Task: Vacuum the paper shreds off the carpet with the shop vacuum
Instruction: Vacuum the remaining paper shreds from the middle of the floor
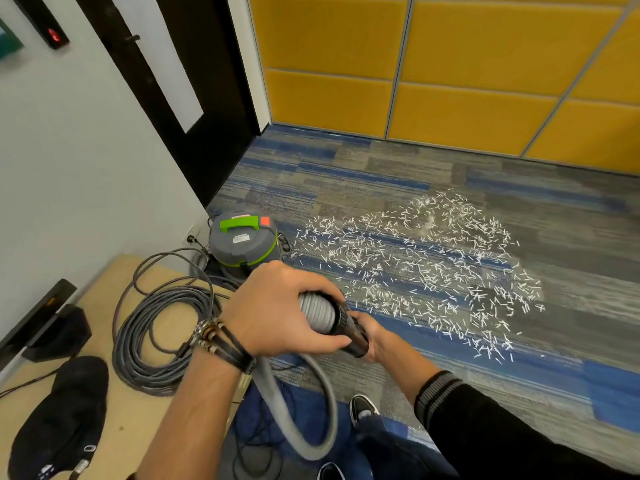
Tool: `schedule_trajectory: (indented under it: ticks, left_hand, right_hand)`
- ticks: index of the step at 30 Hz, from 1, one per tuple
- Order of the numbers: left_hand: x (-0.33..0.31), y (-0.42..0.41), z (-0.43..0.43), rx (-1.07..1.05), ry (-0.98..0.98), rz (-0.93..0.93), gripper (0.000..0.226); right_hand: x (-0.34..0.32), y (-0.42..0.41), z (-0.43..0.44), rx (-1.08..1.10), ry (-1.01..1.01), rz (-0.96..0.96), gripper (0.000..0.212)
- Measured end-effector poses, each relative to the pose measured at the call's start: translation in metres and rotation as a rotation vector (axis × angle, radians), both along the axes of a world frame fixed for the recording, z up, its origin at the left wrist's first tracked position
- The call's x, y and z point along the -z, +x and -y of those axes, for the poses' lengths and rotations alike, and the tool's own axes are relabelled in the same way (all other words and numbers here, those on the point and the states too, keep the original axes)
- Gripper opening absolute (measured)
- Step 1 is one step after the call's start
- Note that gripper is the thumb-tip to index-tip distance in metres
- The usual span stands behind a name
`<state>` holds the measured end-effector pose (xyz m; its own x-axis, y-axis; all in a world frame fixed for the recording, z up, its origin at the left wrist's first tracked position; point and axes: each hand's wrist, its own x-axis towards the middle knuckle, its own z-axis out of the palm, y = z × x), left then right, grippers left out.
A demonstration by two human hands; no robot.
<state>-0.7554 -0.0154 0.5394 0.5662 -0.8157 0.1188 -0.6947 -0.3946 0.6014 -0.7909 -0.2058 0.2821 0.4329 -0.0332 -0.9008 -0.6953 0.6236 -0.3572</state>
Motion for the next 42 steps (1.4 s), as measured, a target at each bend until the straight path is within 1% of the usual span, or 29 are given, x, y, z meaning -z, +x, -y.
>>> schedule_trajectory:
  ticks: [3,5,8,11,13,16,21,24,26,28,31,34,39,42]
  left_hand:
    - [-0.002,-0.005,-0.002,-0.001,0.014,-0.005,0.044]
    - [-0.003,-0.008,-0.015,-0.024,0.031,0.002,0.044]
    - [-0.006,-0.012,-0.042,-0.083,0.021,0.021,0.043]
    - [-0.01,-0.015,-0.055,-0.11,-0.009,0.029,0.042]
    - [-0.009,-0.018,-0.055,-0.106,-0.028,0.003,0.043]
    - [-0.005,-0.026,-0.048,-0.071,-0.058,-0.056,0.041]
    - [0.006,-0.042,-0.034,-0.008,-0.096,-0.11,0.039]
    - [0.006,-0.049,-0.027,0.004,-0.117,-0.052,0.037]
    - [0.004,-0.053,-0.027,-0.014,-0.155,-0.005,0.036]
    - [0.006,-0.053,-0.029,-0.021,-0.168,0.0,0.036]
    - [0.021,-0.053,-0.03,-0.009,-0.132,-0.04,0.035]
    - [0.036,-0.052,-0.027,-0.019,-0.157,-0.171,0.037]
    - [0.05,-0.051,-0.015,0.002,-0.158,-0.228,0.038]
    - [0.057,-0.053,-0.013,-0.012,-0.157,-0.232,0.037]
  right_hand:
    - [-0.002,-0.007,0.0,0.011,-0.019,0.002,0.031]
    - [0.006,-0.007,-0.01,0.036,0.039,-0.009,0.035]
    - [0.006,-0.003,-0.032,0.011,0.095,-0.02,0.038]
    - [0.009,-0.001,-0.048,-0.038,0.06,-0.018,0.037]
    - [0.006,-0.007,-0.05,-0.017,0.055,-0.016,0.036]
    - [0.008,-0.025,-0.039,0.044,0.08,-0.024,0.033]
    - [0.015,-0.059,-0.014,0.071,0.077,-0.025,0.033]
    - [0.008,-0.061,-0.003,0.046,0.047,-0.01,0.033]
    - [0.004,-0.059,0.002,0.032,0.044,0.037,0.041]
    - [0.0,-0.056,0.005,0.042,0.045,0.05,0.039]
    - [0.004,-0.059,0.007,0.063,0.025,-0.013,0.036]
    - [0.012,-0.067,0.011,0.047,-0.045,-0.035,0.037]
    - [0.015,-0.091,0.031,0.151,-0.039,-0.088,0.031]
    - [0.018,-0.094,0.042,0.132,-0.089,-0.125,0.028]
